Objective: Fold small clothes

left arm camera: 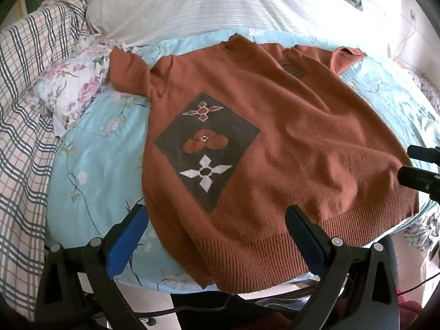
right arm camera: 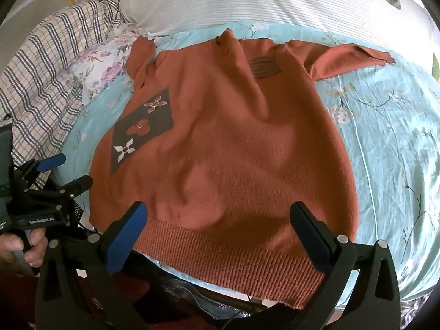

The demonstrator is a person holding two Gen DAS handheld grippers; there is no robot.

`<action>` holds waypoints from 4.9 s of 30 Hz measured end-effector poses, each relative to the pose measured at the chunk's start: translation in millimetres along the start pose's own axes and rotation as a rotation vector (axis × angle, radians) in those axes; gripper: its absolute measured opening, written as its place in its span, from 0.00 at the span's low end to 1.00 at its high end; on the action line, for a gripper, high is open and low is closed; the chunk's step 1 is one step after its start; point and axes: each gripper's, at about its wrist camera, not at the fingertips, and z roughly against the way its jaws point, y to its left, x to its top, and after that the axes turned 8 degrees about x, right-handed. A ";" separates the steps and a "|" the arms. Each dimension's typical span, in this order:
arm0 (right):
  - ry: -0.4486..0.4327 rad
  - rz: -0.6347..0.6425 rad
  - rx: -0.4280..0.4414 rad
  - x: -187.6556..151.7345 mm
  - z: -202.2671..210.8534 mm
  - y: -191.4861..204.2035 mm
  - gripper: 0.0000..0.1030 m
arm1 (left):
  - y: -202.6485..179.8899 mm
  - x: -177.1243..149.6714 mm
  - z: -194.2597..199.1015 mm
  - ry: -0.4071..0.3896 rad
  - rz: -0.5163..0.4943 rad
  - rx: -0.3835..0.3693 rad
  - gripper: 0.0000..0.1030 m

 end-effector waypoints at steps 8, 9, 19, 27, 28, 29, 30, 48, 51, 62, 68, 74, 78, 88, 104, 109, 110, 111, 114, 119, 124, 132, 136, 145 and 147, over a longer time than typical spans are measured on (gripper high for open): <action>0.004 0.004 -0.006 1.4 1.1 2.3 1.00 | -1.5 0.9 -1.0 -0.004 0.002 -0.004 0.97; 0.005 0.005 -0.005 1.7 1.2 2.6 1.00 | -1.8 1.0 -1.5 -0.002 0.002 -0.004 0.97; 0.004 0.007 -0.002 0.1 -2.5 5.8 1.00 | -1.3 -0.7 -1.1 -0.006 0.001 -0.006 0.97; 0.002 0.007 0.000 0.3 -3.5 5.3 1.00 | -1.6 -1.6 -2.3 -0.010 0.000 -0.005 0.97; 0.002 0.008 -0.002 0.3 -3.7 5.3 1.00 | -2.2 -1.6 -2.1 -0.015 0.000 -0.001 0.97; 0.002 0.008 -0.003 0.2 -4.0 5.5 1.00 | -2.3 -2.0 -2.5 -0.015 0.000 -0.001 0.97; 0.005 0.002 0.000 -0.2 -5.2 5.7 1.00 | -2.5 -2.5 -3.5 -0.013 0.000 -0.001 0.97; 0.022 -0.031 0.026 4.1 -10.9 -2.8 1.00 | -4.7 3.1 -14.2 -0.058 -0.010 0.023 0.97; 0.016 -0.043 0.037 6.3 -12.1 -7.8 1.00 | -5.5 4.8 -15.7 -0.066 -0.003 0.021 0.97; 0.008 -0.112 0.031 24.1 -10.1 -37.5 1.00 | -4.2 20.4 -31.1 -0.045 -0.008 0.049 0.97; -0.023 -0.130 0.044 35.7 -10.5 -51.6 1.00 | -1.9 35.3 -36.0 -0.050 -0.005 0.053 0.97; -0.098 -0.194 0.021 61.7 -2.5 -93.4 0.91 | -3.5 52.6 -46.5 -0.041 -0.038 0.093 0.97; -0.166 -0.290 0.019 92.7 3.0 -149.0 0.79 | 0.7 67.8 -56.1 -0.039 -0.013 0.078 0.97; -0.298 -0.527 -0.084 188.0 -20.7 -310.9 0.47 | -11.7 94.0 -88.8 -0.001 0.001 0.039 0.97; -0.372 -0.753 -0.127 294.5 -92.6 -440.4 0.37 | -36.8 115.0 -153.4 0.144 -0.015 0.023 0.97; -0.357 -0.635 -0.083 324.4 -106.5 -409.8 0.07 | -38.7 114.2 -157.3 0.165 -0.025 0.022 0.97; -0.363 -0.599 -0.065 330.6 -106.5 -397.2 0.06 | -37.6 114.0 -156.5 0.161 -0.021 0.019 0.97; -0.363 -0.553 -0.037 337.3 -106.8 -380.8 0.06 | -36.4 114.4 -156.0 0.159 -0.019 0.018 0.97; -0.348 -0.433 0.059 354.6 -111.8 -323.4 0.06 | -33.2 112.8 -153.2 0.153 -0.008 0.010 0.97; -0.286 -0.271 0.258 373.1 -130.0 -218.4 0.06 | -25.4 109.8 -143.3 0.133 0.019 -0.010 0.97; -0.197 -0.138 0.462 347.9 -150.8 -111.4 0.06 | -14.2 106.7 -134.1 0.117 0.062 -0.037 0.97; 0.026 0.014 0.639 284.6 -219.9 9.8 0.06 | 26.8 104.7 -132.9 0.094 0.193 -0.151 0.97; 0.149 0.045 0.667 258.4 -254.9 22.9 0.06 | 48.3 112.5 -147.8 0.092 0.277 -0.233 0.97; 0.117 -0.048 0.604 233.6 -235.1 -21.5 0.45 | 62.4 163.7 -204.1 0.103 0.379 -0.399 0.97; 0.072 -0.066 0.569 232.7 -214.0 -36.9 0.45 | 57.2 180.9 -220.7 0.110 0.377 -0.449 0.97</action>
